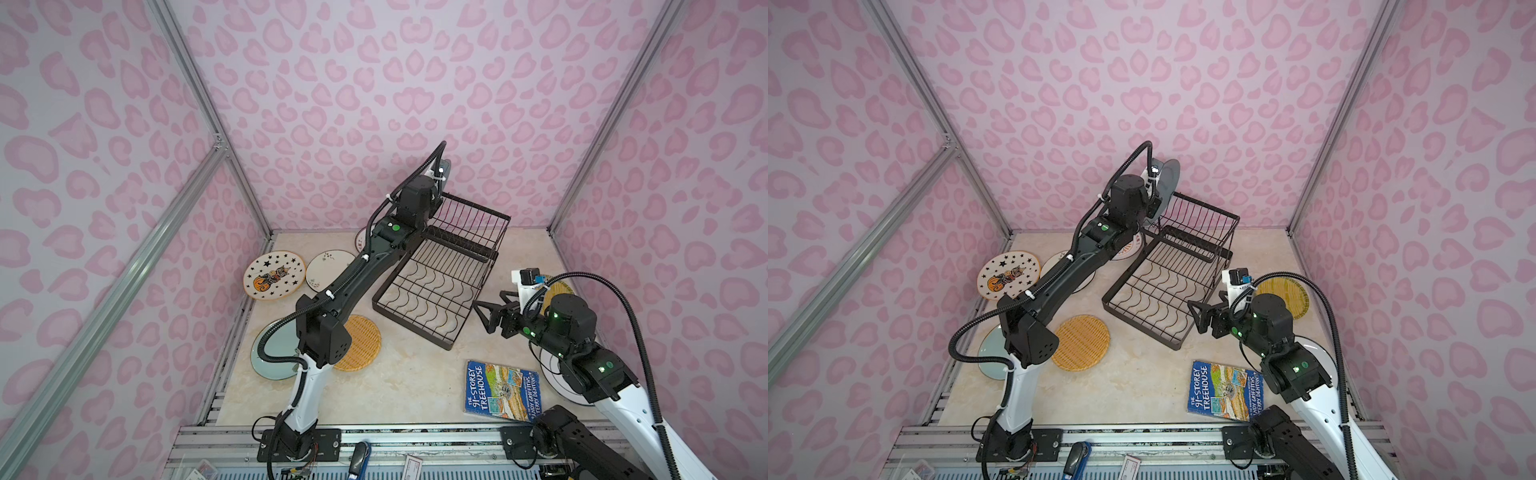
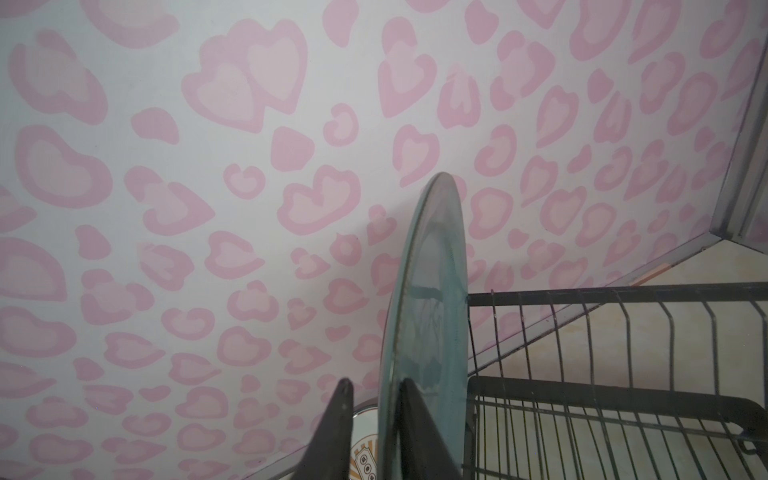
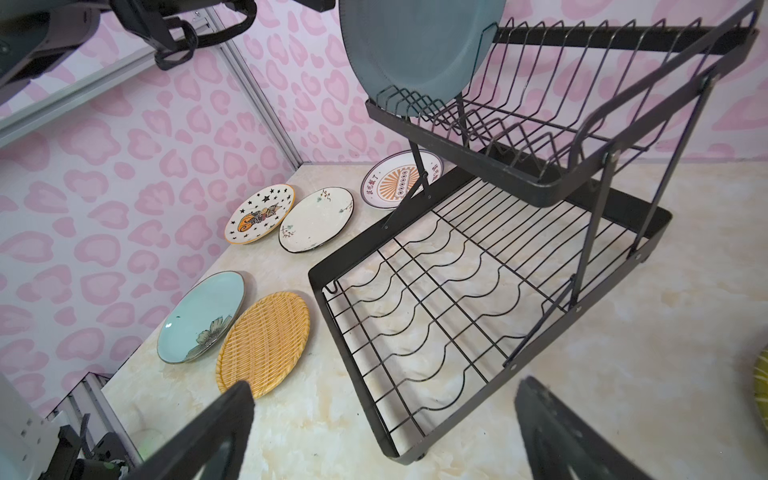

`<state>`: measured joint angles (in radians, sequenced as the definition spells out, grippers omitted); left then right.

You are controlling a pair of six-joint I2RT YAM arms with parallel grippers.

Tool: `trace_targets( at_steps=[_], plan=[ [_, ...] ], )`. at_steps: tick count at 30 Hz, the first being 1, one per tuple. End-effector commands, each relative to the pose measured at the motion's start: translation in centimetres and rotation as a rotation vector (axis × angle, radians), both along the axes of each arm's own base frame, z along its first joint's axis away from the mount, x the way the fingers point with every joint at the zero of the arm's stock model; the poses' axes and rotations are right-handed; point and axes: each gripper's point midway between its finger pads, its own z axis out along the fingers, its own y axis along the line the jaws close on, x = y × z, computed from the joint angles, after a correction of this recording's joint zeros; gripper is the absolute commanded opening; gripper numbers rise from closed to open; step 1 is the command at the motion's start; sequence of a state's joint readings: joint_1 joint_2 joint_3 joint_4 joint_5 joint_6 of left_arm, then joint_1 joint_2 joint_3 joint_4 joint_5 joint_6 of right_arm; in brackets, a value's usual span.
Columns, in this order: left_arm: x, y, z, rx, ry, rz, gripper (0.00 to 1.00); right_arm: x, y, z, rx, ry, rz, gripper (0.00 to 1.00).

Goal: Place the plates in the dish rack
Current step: 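Lower the teal plate into a slot of the upper tier with the left gripper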

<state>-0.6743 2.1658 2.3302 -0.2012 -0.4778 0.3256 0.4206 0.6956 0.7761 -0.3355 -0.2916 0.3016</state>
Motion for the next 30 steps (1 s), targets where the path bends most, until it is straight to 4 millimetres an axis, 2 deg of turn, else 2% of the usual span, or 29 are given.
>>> trace_targets(
  at_steps=[1, 6, 12, 14, 21, 30],
  plan=[
    [0.4, 0.9, 2.1, -0.03, -0.073, 0.063, 0.29, 0.0, 0.0, 0.1, -0.003, -0.007, 0.005, 0.98],
    [0.4, 1.1, 2.6, -0.03, -0.092, 0.073, 0.35, -0.1, 0.1, 0.2, 0.003, -0.007, 0.008, 0.97],
    [0.5, 1.5, 2.9, -0.029, -0.097, 0.088, 0.35, -0.2, 0.1, 0.3, 0.009, -0.007, 0.007, 0.98],
    [0.4, 1.6, 3.0, -0.031, -0.095, 0.084, 0.41, -0.2, 0.1, 0.3, 0.011, -0.005, 0.008, 0.98],
    [0.2, 1.9, 3.7, -0.043, -0.102, 0.081, 0.45, -0.4, 0.1, 0.4, 0.02, -0.005, 0.009, 0.98],
    [-1.2, 1.5, 5.1, -0.095, -0.086, 0.012, 0.53, -0.4, 0.0, 0.5, 0.025, -0.003, 0.005, 0.98]
  ],
)
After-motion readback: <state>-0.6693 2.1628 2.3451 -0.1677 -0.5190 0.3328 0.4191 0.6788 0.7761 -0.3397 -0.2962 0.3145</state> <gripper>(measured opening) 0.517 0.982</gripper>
